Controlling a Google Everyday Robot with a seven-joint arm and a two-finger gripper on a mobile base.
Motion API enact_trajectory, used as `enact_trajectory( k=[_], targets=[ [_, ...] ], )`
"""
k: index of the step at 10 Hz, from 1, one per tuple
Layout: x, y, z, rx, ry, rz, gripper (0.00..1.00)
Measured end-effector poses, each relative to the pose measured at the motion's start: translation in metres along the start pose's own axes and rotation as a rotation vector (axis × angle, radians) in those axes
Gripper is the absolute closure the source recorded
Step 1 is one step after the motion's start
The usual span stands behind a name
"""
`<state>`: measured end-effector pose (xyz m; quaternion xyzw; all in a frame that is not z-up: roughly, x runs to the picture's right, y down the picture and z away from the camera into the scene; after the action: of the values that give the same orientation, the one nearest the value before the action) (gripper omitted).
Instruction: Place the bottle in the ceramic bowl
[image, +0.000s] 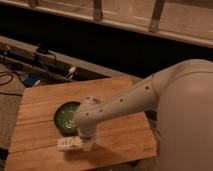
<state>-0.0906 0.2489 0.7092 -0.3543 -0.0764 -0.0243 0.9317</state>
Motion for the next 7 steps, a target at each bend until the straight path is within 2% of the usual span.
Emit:
enact_trajectory(
  k=[2,3,4,7],
  targets=[
    [0.012,-0.017,-0.035,0.049,0.038,0.006,1.0],
    [0.012,-0.025,-0.041,0.058,0.049,0.002,1.0],
    [0.005,-0.043,-0.048,0.068,0.064,-0.019,1.0],
    [-0.023,-0.081,-0.051,0.074,0.103,-0.069,1.0]
  ],
)
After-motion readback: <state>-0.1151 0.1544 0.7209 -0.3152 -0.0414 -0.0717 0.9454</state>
